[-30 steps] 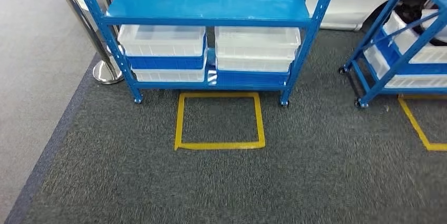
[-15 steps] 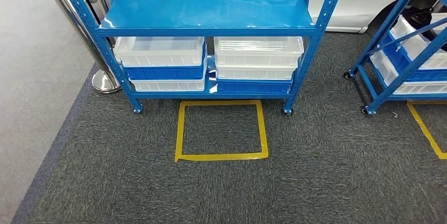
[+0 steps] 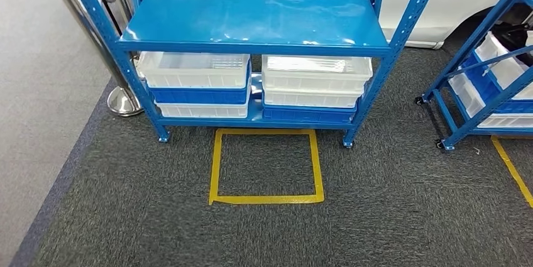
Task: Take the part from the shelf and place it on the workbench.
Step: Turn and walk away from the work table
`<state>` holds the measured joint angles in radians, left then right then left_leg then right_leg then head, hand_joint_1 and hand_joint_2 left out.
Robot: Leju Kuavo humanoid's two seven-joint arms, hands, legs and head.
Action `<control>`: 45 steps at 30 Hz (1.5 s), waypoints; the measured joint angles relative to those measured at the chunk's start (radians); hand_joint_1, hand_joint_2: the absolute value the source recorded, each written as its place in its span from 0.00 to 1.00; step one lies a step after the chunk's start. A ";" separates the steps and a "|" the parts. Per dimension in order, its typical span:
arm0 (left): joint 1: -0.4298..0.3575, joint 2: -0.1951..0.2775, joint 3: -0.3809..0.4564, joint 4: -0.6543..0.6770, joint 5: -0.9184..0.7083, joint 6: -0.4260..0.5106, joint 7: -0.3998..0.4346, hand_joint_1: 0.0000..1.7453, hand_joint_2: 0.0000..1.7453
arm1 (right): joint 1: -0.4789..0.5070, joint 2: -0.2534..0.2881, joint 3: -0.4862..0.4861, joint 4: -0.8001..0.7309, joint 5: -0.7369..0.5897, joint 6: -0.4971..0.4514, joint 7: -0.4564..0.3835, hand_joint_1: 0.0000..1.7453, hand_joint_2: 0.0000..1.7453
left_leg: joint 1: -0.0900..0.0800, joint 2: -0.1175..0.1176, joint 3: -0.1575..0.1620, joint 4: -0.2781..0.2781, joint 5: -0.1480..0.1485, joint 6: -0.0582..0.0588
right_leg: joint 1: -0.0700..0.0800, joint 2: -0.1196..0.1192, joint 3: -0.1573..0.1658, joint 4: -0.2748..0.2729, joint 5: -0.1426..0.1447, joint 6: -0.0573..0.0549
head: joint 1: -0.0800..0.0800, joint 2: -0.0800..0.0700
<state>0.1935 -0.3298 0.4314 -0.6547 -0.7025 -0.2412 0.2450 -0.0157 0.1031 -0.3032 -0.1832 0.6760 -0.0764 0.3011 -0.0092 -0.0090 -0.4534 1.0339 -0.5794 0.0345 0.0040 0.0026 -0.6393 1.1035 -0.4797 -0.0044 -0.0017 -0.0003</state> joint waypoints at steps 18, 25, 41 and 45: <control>-0.010 0.010 -0.002 0.010 0.003 0.000 -0.015 0.00 0.00 | -0.007 0.001 -0.008 0.001 0.001 0.000 0.003 0.00 1.00 | 0.002 0.004 -0.133 0.020 0.099 -0.003 | -0.011 0.002 0.167 -0.043 -0.094 0.004 | -0.002 0.000; -0.012 0.009 -0.003 0.014 0.003 0.004 -0.015 0.00 0.00 | -0.011 0.001 -0.009 0.001 0.001 0.002 0.000 0.00 1.00 | 0.010 0.002 -0.068 -0.009 0.072 0.017 | -0.019 0.001 -0.015 0.207 -0.179 0.028 | -0.001 0.000; -0.029 0.017 -0.004 0.043 0.011 0.019 -0.022 0.00 0.00 | -0.007 0.002 -0.015 0.001 0.002 0.004 -0.002 0.00 1.00 | 0.010 0.002 -0.172 0.242 -0.054 -0.046 | -0.019 -0.001 0.086 -0.043 -0.035 -0.028 | -0.001 0.000; -0.031 0.019 -0.004 0.049 0.011 0.020 -0.021 0.00 0.00 | -0.005 0.004 -0.015 0.002 0.002 0.004 -0.002 0.00 1.00 | 0.001 0.005 -0.133 0.047 0.075 -0.020 | -0.016 0.003 0.120 -0.046 -0.064 -0.017 | -0.001 0.000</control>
<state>0.1622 -0.3107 0.4273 -0.6058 -0.6910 -0.2215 0.2239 -0.0210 0.1068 -0.3181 -0.1815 0.6775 -0.0719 0.2988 -0.0079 -0.0044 -0.5864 1.0810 -0.5040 0.0146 -0.0125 0.0052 -0.5189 1.0574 -0.5435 -0.0217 -0.0028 -0.0003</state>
